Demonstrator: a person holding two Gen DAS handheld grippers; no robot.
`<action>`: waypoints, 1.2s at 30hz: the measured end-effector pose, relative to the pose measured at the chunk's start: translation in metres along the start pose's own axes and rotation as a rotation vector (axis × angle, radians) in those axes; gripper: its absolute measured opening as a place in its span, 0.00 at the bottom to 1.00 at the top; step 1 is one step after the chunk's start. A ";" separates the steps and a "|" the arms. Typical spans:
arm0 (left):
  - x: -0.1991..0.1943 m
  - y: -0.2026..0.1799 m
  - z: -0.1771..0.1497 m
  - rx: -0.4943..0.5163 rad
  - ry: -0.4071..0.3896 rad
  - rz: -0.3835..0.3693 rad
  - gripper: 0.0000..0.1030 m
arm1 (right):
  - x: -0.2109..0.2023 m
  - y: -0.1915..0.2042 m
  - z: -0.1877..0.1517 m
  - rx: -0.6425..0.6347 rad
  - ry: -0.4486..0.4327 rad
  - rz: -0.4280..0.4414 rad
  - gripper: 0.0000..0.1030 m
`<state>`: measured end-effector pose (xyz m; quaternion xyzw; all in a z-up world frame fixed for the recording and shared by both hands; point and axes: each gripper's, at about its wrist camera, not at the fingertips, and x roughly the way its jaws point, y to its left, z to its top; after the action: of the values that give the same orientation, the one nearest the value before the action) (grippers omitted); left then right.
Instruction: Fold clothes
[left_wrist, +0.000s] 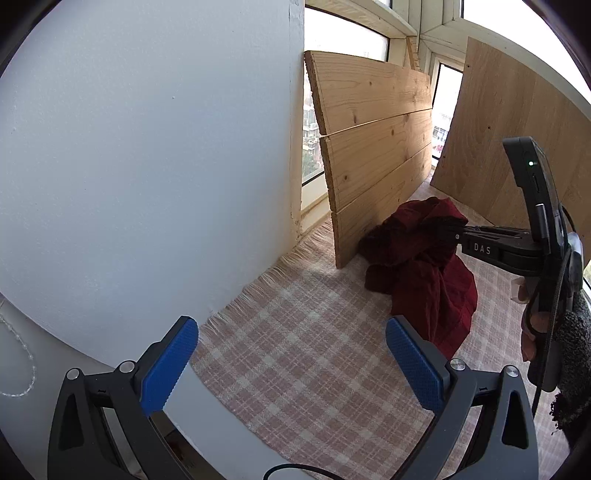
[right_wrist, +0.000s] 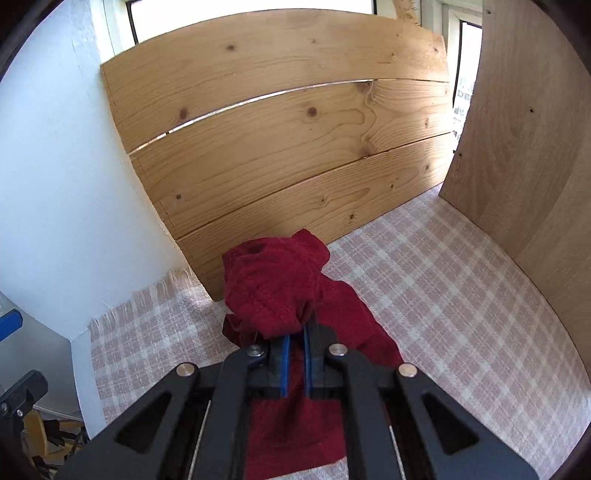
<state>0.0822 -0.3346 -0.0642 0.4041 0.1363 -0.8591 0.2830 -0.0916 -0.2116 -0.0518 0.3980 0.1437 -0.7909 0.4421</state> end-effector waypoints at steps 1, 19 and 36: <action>-0.004 -0.002 0.001 0.008 -0.007 -0.009 0.99 | -0.023 -0.010 -0.002 0.024 -0.029 0.002 0.05; -0.012 -0.205 -0.034 0.486 0.104 -0.450 0.99 | -0.255 -0.193 -0.327 0.778 0.182 -0.597 0.18; 0.059 -0.391 -0.073 1.196 0.154 -0.686 0.99 | -0.161 -0.175 -0.293 0.739 0.125 -0.281 0.64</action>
<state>-0.1364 -0.0089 -0.1535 0.4847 -0.2210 -0.7964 -0.2864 -0.0397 0.1517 -0.1399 0.5543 -0.0707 -0.8162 0.1470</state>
